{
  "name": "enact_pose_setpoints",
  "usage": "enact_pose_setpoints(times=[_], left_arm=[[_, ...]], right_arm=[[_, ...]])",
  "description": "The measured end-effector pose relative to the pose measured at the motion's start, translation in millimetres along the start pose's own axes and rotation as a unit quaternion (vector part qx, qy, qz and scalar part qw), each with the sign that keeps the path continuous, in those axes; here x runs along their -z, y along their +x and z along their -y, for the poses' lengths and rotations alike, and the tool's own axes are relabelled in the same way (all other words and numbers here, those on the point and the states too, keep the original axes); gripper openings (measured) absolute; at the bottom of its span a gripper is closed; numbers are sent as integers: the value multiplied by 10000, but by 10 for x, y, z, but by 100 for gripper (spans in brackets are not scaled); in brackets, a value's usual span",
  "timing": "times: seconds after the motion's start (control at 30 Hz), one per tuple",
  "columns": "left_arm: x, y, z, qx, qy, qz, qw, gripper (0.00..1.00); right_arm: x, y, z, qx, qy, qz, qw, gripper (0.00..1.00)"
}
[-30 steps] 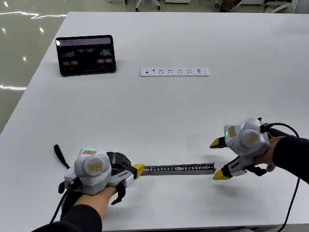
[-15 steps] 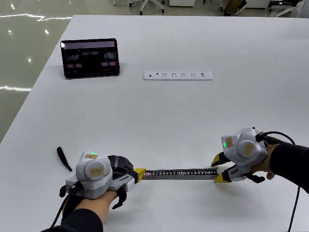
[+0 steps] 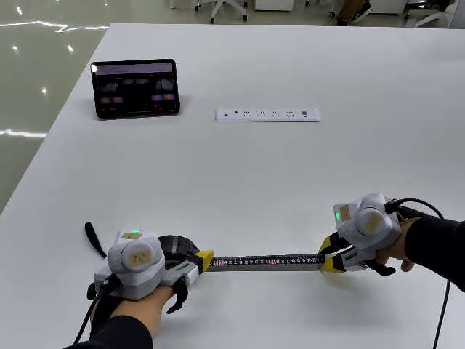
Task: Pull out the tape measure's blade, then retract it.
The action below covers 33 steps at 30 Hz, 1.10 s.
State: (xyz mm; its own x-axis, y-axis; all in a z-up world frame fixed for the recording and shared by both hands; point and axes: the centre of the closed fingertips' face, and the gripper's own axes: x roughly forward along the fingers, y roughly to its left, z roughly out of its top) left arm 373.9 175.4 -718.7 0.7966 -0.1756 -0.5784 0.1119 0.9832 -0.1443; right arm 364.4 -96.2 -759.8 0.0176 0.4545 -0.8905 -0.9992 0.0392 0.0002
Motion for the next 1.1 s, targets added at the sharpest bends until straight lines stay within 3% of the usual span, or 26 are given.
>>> enact_pose_setpoints(times=[0.1,0.2,0.3,0.77,1.1], left_arm=[[18,8,17,24,-1,-63,10000,77],[23,3,0,25,-101,-132,9999,62],[88,6,-18,42,-440,-274,9986,62],[109,19,-2,-85,1,-441,9990,60],[113,19,-19,-32,-98,-483,9988,59]], right_arm=[[3,2,-30,-32,85,-66,9999,12],[3,11,-62,-2,1,-253,9997,11],[1,12,-55,1,3,-345,9994,11],[16,1,-34,99,408,-211,9989,10],[4,13,-38,112,420,-132,9990,9]])
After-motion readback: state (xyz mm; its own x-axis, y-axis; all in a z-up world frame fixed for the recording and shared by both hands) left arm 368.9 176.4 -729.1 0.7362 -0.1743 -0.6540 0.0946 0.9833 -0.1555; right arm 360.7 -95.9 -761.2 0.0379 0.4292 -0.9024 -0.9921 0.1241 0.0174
